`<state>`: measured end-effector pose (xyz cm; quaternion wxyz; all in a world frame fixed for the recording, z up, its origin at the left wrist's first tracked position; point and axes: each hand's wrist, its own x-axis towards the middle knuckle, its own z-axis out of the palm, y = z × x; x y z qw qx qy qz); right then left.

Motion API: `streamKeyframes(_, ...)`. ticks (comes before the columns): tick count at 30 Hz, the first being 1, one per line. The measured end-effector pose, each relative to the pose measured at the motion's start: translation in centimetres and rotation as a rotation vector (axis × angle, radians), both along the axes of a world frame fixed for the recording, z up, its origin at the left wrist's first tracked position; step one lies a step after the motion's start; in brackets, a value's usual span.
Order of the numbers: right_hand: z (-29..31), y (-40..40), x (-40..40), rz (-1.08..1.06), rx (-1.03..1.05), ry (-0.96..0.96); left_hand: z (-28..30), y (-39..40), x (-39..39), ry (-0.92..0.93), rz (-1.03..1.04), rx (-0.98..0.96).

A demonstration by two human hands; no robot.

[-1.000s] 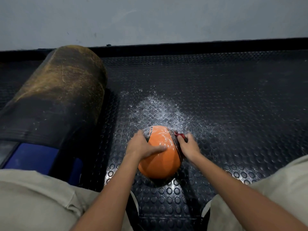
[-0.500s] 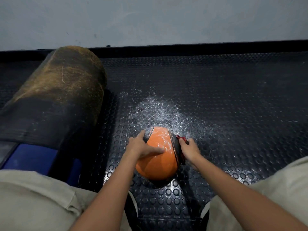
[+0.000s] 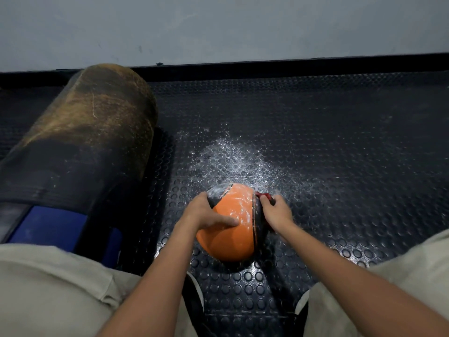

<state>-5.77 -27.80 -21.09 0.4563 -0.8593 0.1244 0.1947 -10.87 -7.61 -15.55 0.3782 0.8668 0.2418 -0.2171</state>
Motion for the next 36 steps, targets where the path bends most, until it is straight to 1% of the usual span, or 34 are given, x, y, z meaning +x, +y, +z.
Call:
streamKeyframes(3, 1.6, 1.0, 0.3, 0.108, 0.032, -0.159, 0.3, 0.0, 0.1, 0.009, -0.014, 0.009)
streamKeyframes(6, 1.2, 1.0, 0.3, 0.179, 0.02, -0.207, 0.3, 0.0, 0.0, -0.001, -0.005, -0.017)
streamKeyframes(8, 0.1, 0.3, 0.3, 0.136, 0.001, -0.148, 0.3, 0.0, -0.2, -0.007, -0.001, -0.03)
streamKeyframes(11, -0.9, -0.7, -0.2, 0.043, -0.004, 0.032, 0.3, 0.2, -0.3, -0.008, -0.002, -0.037)
streamKeyframes(12, -0.9, -0.6, -0.2, 0.028, -0.012, 0.057, 0.3, 0.2, -0.3, -0.001, -0.008, -0.037)
streamKeyframes(14, -0.4, -0.1, -0.1, 0.037, -0.019, -0.004, 0.2, 0.4, -0.1, 0.005, -0.02, -0.035)
streamKeyframes(16, 0.8, 0.9, 0.2, 0.092, 0.006, -0.114, 0.3, 0.3, 0.1, 0.011, -0.025, -0.034)
streamKeyframes(18, 1.2, 1.5, 0.7, 0.157, 0.023, -0.17, 0.2, 0.3, 0.2, 0.008, -0.034, -0.022)
streamKeyframes(20, 0.9, 1.4, 0.7, 0.153, 0.024, -0.155, 0.2, 0.1, 0.3, 0.007, -0.035, -0.014)
streamKeyframes(22, -0.2, 0.6, 0.7, 0.083, 0.012, -0.105, 0.4, -0.1, 0.1, 0.047, -0.008, -0.013)
streamKeyframes(25, -1.2, -0.7, 0.3, -0.034, 0.06, 0.056, 0.6, 0.0, -0.1, 0.104, 0.01, -0.019)
streamKeyframes(26, -1.3, -0.8, 0.3, -0.056, 0.082, 0.073, 0.5, 0.2, -0.1, 0.11, -0.003, -0.019)
streamKeyframes(28, -0.7, -0.3, 0.4, -0.024, 0.065, 0.016, 0.3, 0.6, 0.2, 0.11, -0.037, -0.01)
streamKeyframes(32, 2.2, 1.1, 0.5, 0.123, 0.062, -0.172, -0.4, 1.0, 0.5, 0.109, -0.046, -0.014)
streamKeyframes(34, 2.0, 1.0, 0.4, 0.149, 0.047, -0.178, -0.3, 0.9, 0.3, 0.1, -0.054, 0.0)
streamKeyframes(36, 0.4, 0.2, 0.3, 0.108, -0.017, -0.104, -0.2, 0.8, 0.2, 0.096, -0.054, -0.002)
